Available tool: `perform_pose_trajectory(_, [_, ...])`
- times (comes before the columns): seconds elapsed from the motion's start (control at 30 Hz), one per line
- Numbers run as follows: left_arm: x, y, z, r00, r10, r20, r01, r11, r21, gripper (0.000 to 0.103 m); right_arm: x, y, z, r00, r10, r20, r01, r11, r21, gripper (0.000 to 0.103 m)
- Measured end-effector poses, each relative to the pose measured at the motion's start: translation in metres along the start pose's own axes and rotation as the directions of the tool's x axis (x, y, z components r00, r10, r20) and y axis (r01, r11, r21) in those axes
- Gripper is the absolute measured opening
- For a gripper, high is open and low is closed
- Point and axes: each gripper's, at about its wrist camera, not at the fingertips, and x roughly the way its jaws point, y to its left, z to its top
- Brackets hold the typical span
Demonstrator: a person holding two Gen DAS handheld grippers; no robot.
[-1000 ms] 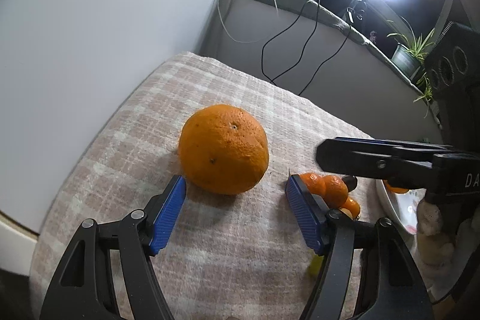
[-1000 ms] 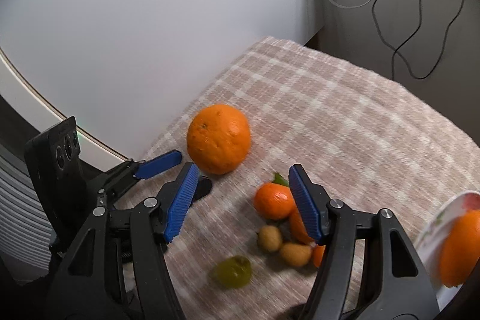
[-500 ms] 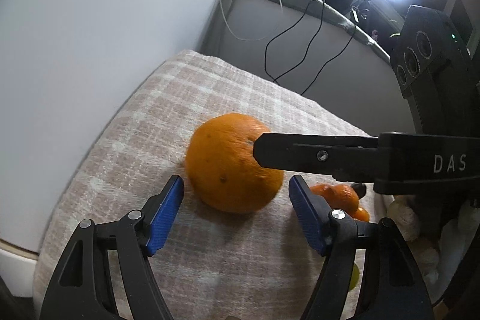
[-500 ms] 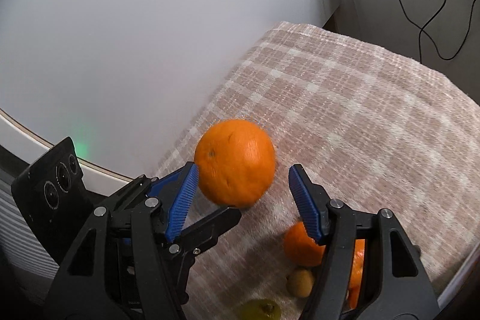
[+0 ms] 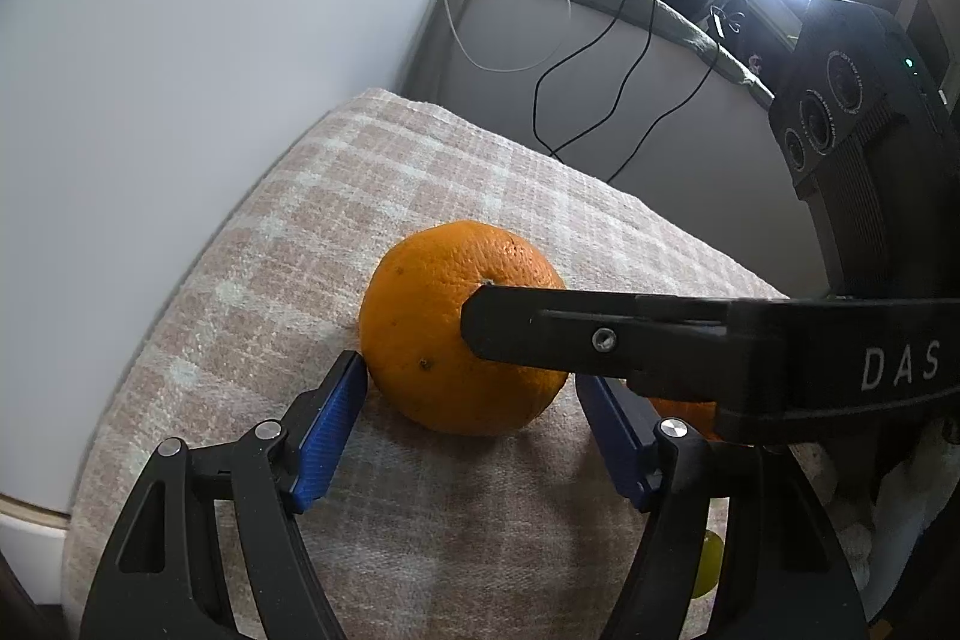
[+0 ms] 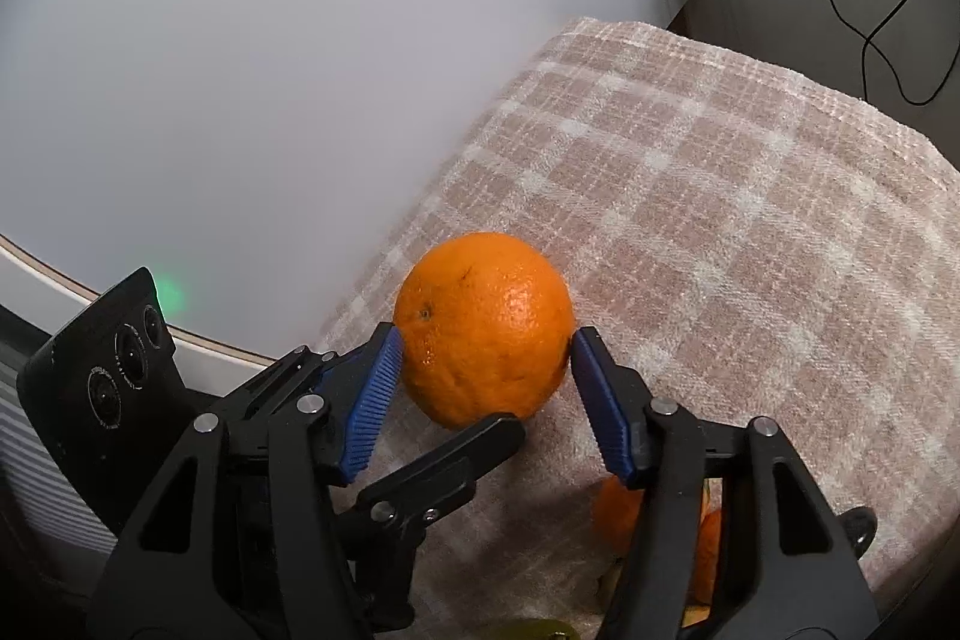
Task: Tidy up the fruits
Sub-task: 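Close the right gripper on the second large orange and lift it, then carry the orange to the white plate and lower it beside the first orange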
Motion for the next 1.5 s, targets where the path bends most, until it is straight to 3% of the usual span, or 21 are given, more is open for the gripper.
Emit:
perform_pose_trajectory(0.57, [-0.013, -0.009, -0.007, 0.999, 0.032, 0.027, -0.032, 0.999, 0.02, 0.069, -0.007, 0.002, -0.017, 0.999, 0.036, 0.012, -0.036, 0.998, 0.048, 0.06])
perform_pose_trajectory(0.83, [-0.032, -0.024, -0.014, 0.997, 0.05, 0.058, -0.052, 0.998, 0.044, 0.069, -0.03, 0.016, -0.03, 0.997, 0.061, 0.036, -0.063, 0.997, 0.046, 0.059])
perform_pose_trajectory(1.17, [-0.059, -0.068, -0.029, 0.994, 0.04, 0.102, -0.052, 0.992, 0.115, 0.071, -0.08, 0.019, -0.066, 0.992, 0.075, 0.101, -0.081, 0.995, 0.05, 0.059])
perform_pose_trajectory(1.5, [-0.061, -0.128, -0.052, 0.996, -0.027, 0.09, 0.01, 0.981, 0.193, 0.071, -0.136, -0.012, -0.115, 0.984, 0.047, 0.175, -0.07, 0.99, 0.125, 0.059])
